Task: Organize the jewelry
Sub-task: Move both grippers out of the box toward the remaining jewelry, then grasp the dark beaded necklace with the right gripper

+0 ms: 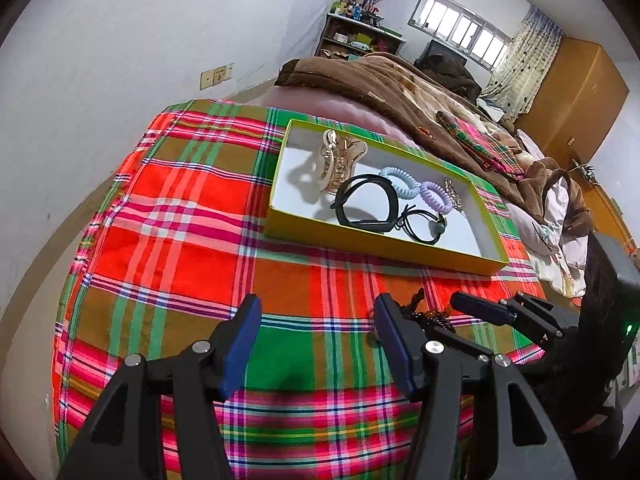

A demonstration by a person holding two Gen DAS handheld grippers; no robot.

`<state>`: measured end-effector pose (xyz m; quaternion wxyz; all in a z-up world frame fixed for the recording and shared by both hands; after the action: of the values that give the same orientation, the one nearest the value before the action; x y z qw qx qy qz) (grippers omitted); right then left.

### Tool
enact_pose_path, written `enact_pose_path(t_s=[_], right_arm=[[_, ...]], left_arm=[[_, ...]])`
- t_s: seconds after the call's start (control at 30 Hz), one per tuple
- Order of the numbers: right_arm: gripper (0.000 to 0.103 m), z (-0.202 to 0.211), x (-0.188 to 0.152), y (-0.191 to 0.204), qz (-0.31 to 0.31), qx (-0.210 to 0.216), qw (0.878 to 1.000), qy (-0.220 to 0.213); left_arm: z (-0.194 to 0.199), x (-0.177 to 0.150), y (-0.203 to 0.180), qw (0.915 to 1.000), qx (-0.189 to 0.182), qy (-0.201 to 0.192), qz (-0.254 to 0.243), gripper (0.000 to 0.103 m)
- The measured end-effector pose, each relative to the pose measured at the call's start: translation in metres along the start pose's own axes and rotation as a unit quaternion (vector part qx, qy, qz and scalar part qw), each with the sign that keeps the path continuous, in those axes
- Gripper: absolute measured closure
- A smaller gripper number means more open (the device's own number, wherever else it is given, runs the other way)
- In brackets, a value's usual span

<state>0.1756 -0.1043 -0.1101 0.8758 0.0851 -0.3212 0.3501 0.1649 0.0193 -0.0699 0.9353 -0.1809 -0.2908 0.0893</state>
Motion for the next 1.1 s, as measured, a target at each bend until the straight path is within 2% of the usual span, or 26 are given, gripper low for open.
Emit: enact_pose_path(t_s=[0.1, 0.47, 0.6, 0.67, 0.77, 0.97, 1.1], right_arm=[[0.070, -0.002, -0.008, 0.003, 0.020, 0.000, 1.000, 0.018], [0.071, -0.009, -0.005, 0.008, 0.046, -0.016, 0.998, 0.033], [0.084, -0.006, -0.007, 0.005, 0.044, -0.027, 0.998, 0.031], [0.087, -0.004, -0.009, 0.003, 0.044, -0.035, 0.998, 0.034], [0.087, -0.002, -0.016, -0.006, 0.032, -0.055, 0.997, 0.052], [0.087, 0.011, -0.029, -0.025, -0.022, -0.067, 0.997, 0.041], [0.087, 0.015, -0.038, -0.035, -0.029, -0.073, 0.996, 0.044]], left_arm=[[0.000, -0.001, 0.002, 1.0000, -0.001, 0.002, 0.002, 0.043], [-0.004, -0.006, -0.002, 0.9999, -0.005, 0.012, -0.003, 0.043], [-0.003, -0.007, -0.002, 0.9999, -0.005, 0.013, -0.004, 0.043], [-0.004, -0.008, -0.003, 0.9999, -0.006, 0.015, -0.005, 0.043], [-0.004, -0.009, -0.007, 0.9997, -0.012, 0.018, -0.006, 0.043], [-0.007, -0.012, -0.011, 0.9997, -0.011, 0.022, -0.008, 0.043], [-0.009, -0.015, -0.017, 0.9995, -0.011, 0.026, -0.015, 0.043]])
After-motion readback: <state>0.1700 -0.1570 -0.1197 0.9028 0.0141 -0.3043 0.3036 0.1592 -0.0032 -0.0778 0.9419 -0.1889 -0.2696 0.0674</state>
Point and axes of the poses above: each gripper's, at about its wrist camera, not at the fingertips, and z roughly against the way its jaws point, y to its left, x to its top, the point moved 9 cm from there along -z, roughly the way its jaws point, and after that the axes turned 13 degrees about z, right-handed, at the moved point
